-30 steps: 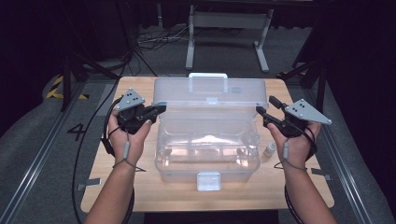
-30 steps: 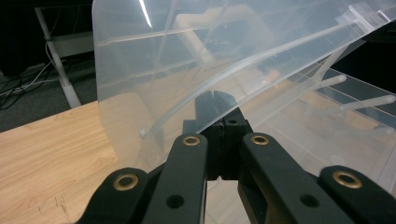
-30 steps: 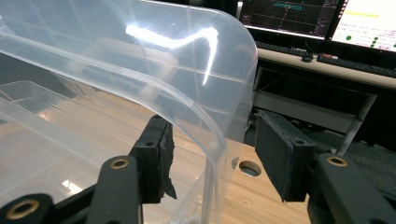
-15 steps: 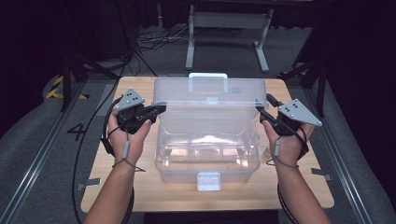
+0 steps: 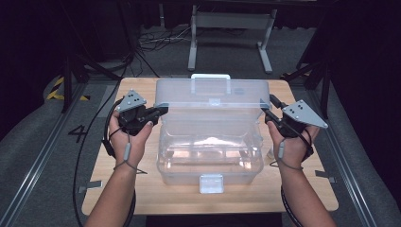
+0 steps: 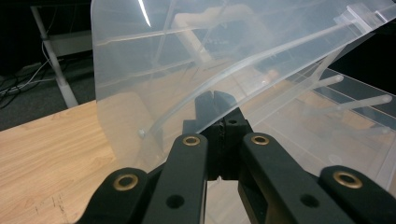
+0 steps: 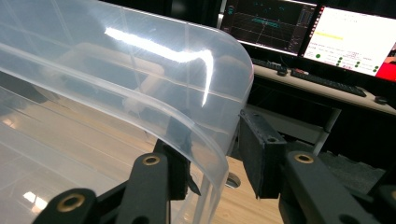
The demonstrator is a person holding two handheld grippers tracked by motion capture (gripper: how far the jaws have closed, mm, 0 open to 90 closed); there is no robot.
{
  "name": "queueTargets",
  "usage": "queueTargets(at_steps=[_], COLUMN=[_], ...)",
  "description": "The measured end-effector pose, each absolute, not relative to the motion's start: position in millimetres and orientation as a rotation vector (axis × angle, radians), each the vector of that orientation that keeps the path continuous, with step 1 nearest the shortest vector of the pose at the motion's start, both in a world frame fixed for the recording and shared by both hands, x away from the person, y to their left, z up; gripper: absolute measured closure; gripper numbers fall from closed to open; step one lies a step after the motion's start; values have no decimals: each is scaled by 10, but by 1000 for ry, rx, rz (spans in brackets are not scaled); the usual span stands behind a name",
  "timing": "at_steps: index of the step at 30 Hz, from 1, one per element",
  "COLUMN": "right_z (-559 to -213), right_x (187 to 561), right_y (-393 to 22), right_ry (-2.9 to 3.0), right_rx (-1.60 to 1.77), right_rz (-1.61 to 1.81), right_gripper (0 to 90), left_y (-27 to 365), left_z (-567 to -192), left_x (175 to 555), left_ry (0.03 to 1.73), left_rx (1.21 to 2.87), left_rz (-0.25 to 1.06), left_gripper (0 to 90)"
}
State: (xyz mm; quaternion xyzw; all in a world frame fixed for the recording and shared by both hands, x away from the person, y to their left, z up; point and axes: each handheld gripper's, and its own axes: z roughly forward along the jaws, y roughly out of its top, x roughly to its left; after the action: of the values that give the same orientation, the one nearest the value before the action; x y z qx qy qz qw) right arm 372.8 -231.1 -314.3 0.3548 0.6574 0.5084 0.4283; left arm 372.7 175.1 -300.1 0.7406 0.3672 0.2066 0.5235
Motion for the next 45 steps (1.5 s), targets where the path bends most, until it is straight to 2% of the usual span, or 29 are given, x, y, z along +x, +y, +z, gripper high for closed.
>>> queueTargets(at_steps=[26, 35, 45], right_z=[-3103, -3067, -3015], right_x=[3777, 3832, 3906], right_y=[-2318, -2319, -2319], right_ry=[1659, 1669, 1689], right_rx=[886, 868, 888], right_rz=[1208, 1197, 1192], right_gripper=[708, 703, 710], left_y=[1808, 2035, 2275], left_z=[-2934, -2823, -2843], left_x=[3583, 3458, 3432], left_ry=[859, 853, 937], left_rx=[1804, 1740, 1709], left_rz=[470, 471, 519], left_gripper=[822, 844, 841])
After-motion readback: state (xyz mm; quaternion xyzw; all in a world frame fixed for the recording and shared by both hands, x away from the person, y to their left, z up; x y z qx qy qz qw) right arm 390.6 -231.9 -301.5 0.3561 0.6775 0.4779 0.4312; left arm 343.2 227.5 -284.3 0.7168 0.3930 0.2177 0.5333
